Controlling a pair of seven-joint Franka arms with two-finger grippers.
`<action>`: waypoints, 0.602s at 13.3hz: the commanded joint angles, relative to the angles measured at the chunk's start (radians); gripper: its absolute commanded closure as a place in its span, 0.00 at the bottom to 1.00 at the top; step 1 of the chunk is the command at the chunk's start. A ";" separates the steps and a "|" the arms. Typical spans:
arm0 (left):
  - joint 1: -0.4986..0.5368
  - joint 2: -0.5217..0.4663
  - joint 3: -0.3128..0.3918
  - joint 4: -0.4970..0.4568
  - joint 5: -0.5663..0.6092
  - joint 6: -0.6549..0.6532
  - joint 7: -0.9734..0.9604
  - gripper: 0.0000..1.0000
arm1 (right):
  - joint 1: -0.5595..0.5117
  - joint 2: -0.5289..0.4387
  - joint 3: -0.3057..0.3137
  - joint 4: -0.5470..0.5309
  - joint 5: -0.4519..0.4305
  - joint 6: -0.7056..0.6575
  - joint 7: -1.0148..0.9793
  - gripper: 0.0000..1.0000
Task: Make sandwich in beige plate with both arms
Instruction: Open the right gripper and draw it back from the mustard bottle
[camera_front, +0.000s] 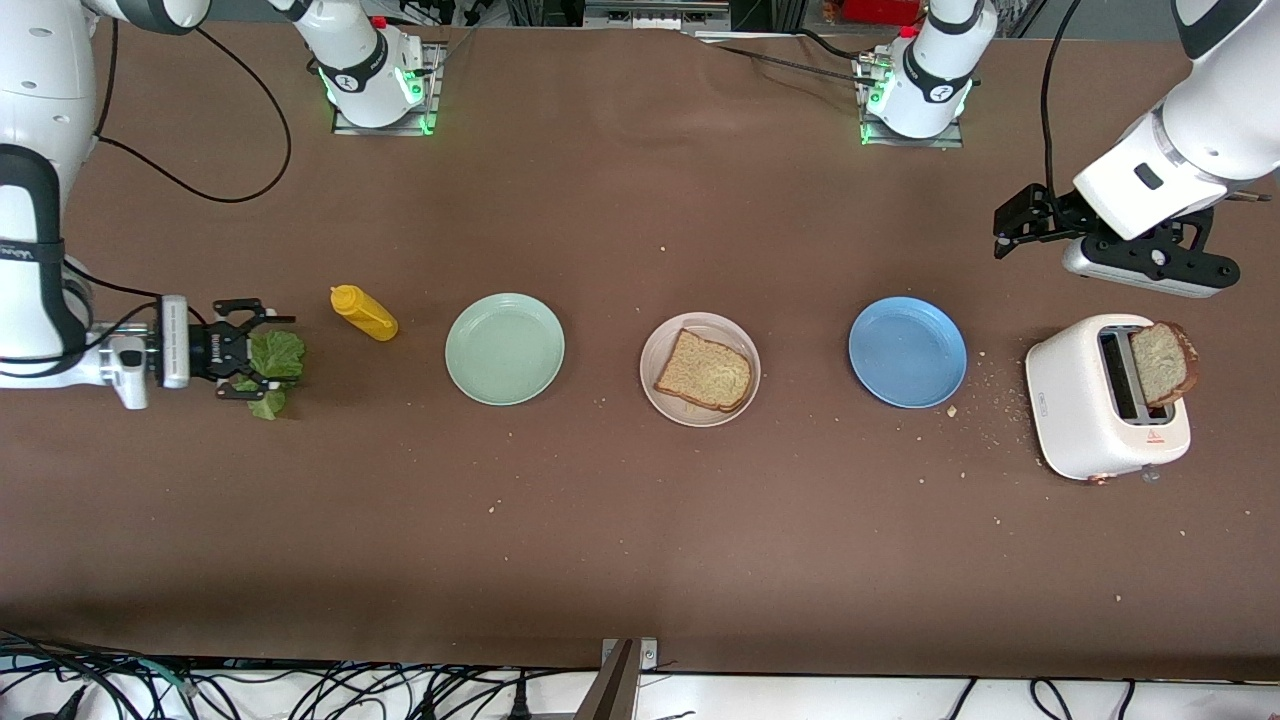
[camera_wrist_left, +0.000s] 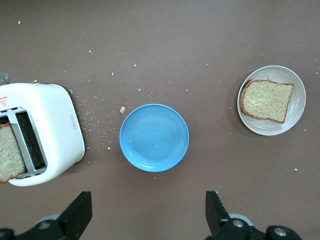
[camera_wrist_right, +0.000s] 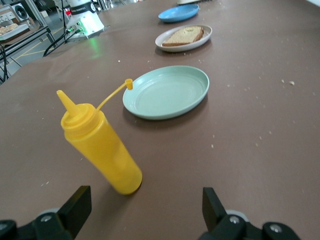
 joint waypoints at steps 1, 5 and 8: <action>-0.003 0.005 0.006 0.019 -0.015 -0.016 0.008 0.00 | -0.004 -0.020 -0.046 0.080 -0.069 -0.030 0.142 0.01; -0.003 0.005 0.006 0.019 -0.015 -0.016 0.008 0.00 | 0.008 -0.107 -0.066 0.205 -0.225 -0.018 0.538 0.01; -0.003 0.005 0.006 0.019 -0.015 -0.016 0.008 0.00 | 0.042 -0.193 -0.066 0.246 -0.362 -0.006 0.872 0.01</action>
